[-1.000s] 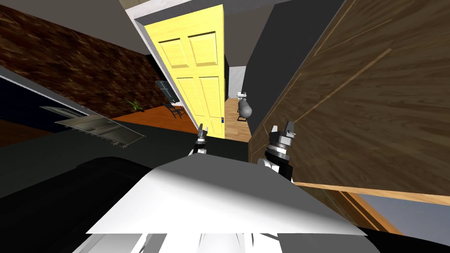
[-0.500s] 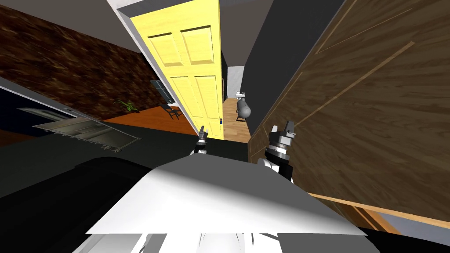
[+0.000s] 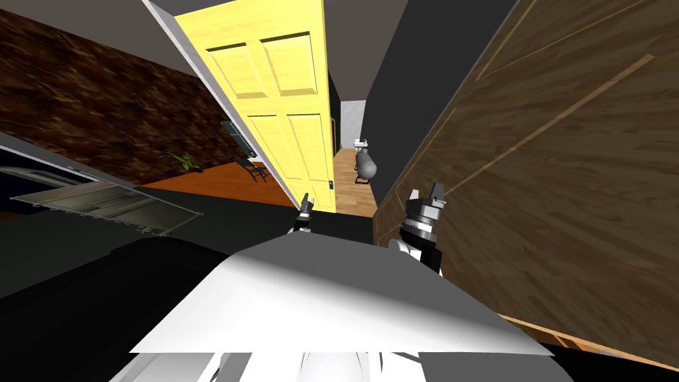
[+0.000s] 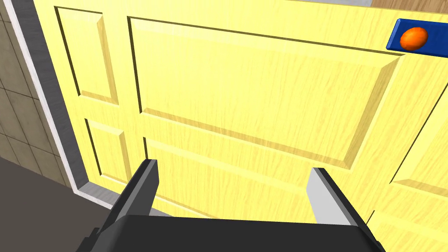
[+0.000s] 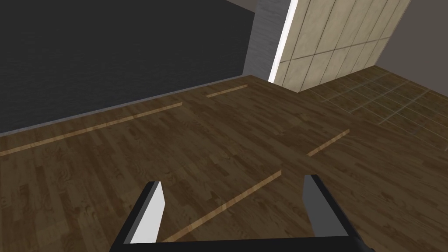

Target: Pull the door open

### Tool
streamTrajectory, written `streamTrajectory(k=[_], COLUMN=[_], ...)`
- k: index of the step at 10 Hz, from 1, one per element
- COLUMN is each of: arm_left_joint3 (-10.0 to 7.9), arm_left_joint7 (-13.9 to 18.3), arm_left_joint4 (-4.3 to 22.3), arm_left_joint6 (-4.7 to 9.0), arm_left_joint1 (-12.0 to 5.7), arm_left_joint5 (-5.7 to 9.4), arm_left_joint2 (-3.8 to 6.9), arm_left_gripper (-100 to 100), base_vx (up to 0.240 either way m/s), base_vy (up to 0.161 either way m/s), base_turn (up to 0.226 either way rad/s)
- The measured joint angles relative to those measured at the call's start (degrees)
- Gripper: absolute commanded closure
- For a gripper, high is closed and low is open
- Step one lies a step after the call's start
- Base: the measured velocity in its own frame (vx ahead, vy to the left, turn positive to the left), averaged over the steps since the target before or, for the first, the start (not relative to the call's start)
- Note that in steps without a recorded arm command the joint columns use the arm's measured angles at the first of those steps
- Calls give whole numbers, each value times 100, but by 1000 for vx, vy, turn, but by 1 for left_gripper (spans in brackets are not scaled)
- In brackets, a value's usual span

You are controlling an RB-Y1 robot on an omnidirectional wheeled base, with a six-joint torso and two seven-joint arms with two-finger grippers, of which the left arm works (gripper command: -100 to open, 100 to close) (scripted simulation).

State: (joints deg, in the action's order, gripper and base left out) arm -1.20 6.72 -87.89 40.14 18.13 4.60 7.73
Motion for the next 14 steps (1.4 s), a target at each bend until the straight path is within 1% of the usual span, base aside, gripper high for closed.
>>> streamTrajectory(k=[1, 2, 3, 5, 7, 8, 9, 11, 12, 14], arm_left_joint3=[-5, -7, -5, -28, -33, -33, -48, -62, -68, -91], arm_left_joint7=[8, 9, 13, 22, 31, 22, 39, 58, 61, 92], arm_left_joint4=[94, 254, 349, 649, 851, 971, 1127, 1301, 1483, 1810], arm_left_joint6=[1, 35, 60, 89, 113, 130, 160, 161, 212, 273], arm_left_joint1=[-8, -40, -29, -131, -144, -169, -212, -233, -278, -342], arm_left_joint5=[-3, -11, -17, -21, -31, -41, -37, -42, -47, -49], arm_left_joint2=[14, 17, 25, 51, 65, 53, 86, 111, 113, 160], arm_left_gripper=[-100, -100, -100, -100, -100, -100, -100, -100, -100, -100], base_vx=[120, 114, 101, 97, 105, 94, 94, 107, 141, 154], base_vy=[-7, -7, -15, -5, -2, 0, -5, -8, 7, -4], base_turn=[-45, -46, -43, -44, -39, -45, -43, -39, -68, -59])
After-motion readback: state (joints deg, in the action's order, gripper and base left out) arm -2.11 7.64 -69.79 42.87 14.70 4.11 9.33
